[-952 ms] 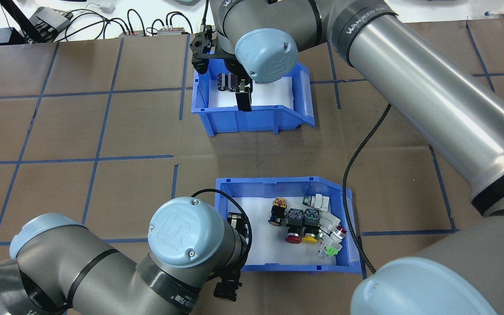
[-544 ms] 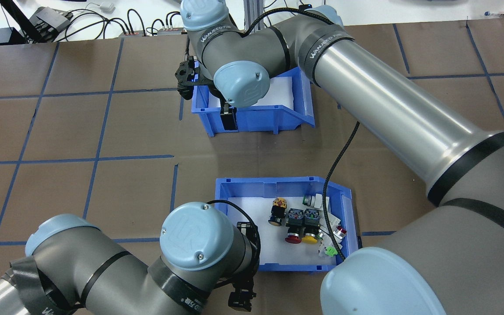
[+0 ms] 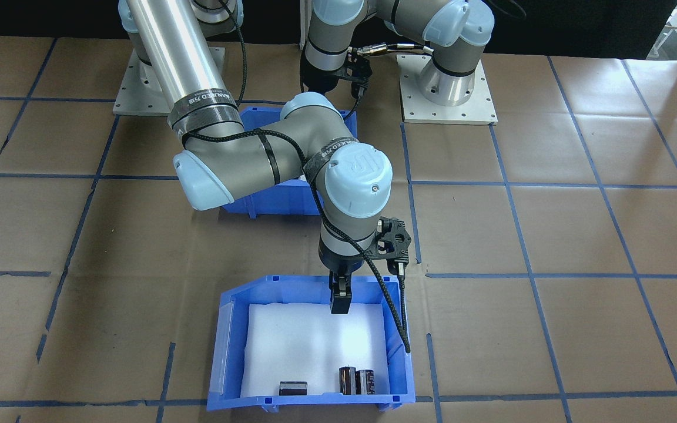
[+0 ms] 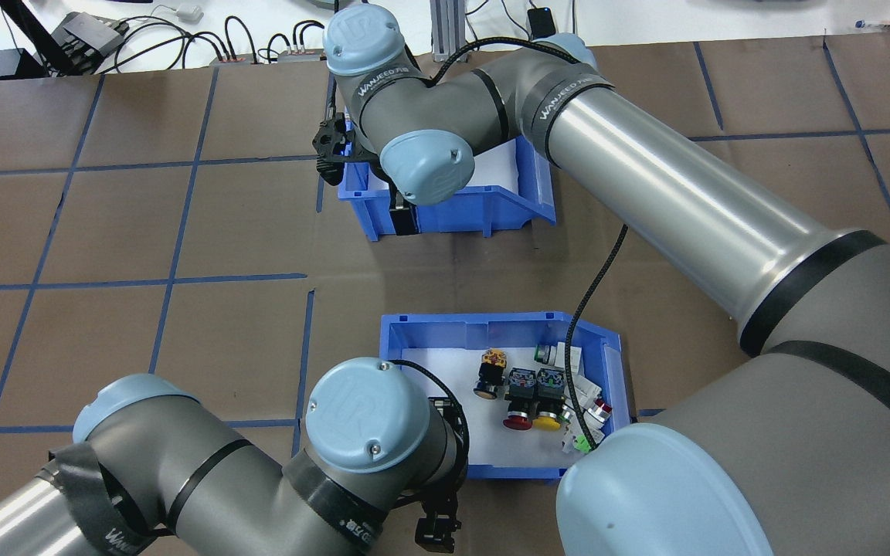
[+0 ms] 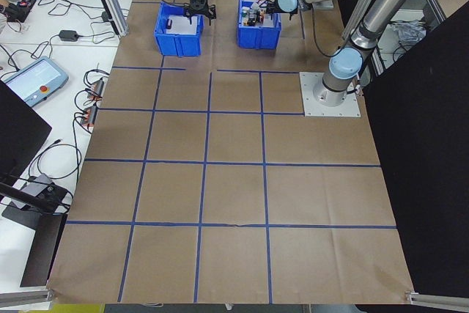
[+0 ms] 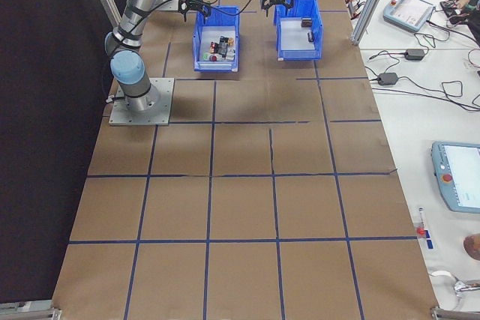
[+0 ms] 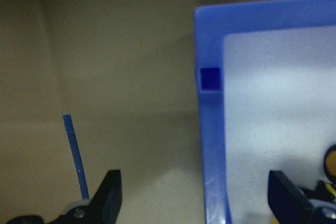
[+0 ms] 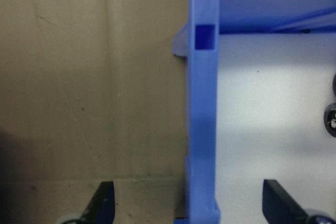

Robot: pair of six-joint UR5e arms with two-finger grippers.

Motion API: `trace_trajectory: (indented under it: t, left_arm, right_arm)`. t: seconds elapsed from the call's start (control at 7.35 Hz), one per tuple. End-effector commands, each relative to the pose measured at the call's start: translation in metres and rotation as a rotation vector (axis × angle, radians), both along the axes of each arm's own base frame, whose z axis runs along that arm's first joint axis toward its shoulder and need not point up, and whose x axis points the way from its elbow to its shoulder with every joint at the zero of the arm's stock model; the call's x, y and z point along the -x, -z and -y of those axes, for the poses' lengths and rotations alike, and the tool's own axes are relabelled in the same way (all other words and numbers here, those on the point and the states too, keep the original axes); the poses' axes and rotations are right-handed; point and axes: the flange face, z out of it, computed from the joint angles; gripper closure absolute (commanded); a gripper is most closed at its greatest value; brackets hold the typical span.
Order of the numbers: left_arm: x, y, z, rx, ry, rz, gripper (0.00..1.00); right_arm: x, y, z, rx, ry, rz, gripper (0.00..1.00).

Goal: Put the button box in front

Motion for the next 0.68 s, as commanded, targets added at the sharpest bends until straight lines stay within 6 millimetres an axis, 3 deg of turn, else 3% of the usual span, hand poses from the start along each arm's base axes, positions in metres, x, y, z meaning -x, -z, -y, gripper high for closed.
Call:
trace_trajectory:
  t: [0.0, 0.14, 0.27, 0.54]
  left_arm:
    - [0.014, 0.022, 0.003, -0.003, -0.019, 0.003, 0.03]
    - [0.025, 0.03, 0.004, 0.026, -0.041, -0.015, 0.04]
    - [0.031, 0.035, 0.002, 0.034, -0.032, -0.016, 0.17]
    - [0.03, 0.029, 0.002, 0.049, -0.026, -0.026, 0.66]
  right_arm:
    - [0.007, 0.008, 0.004, -0.002, 0.009, -0.004, 0.01]
    - [0.009, 0.012, 0.001, -0.011, 0.009, -0.007, 0.12]
    - [0.01, 0.014, 0.001, -0.014, 0.009, -0.009, 0.3]
    - [0.011, 0.01, 0.003, 0.0, 0.007, -0.021, 0.72]
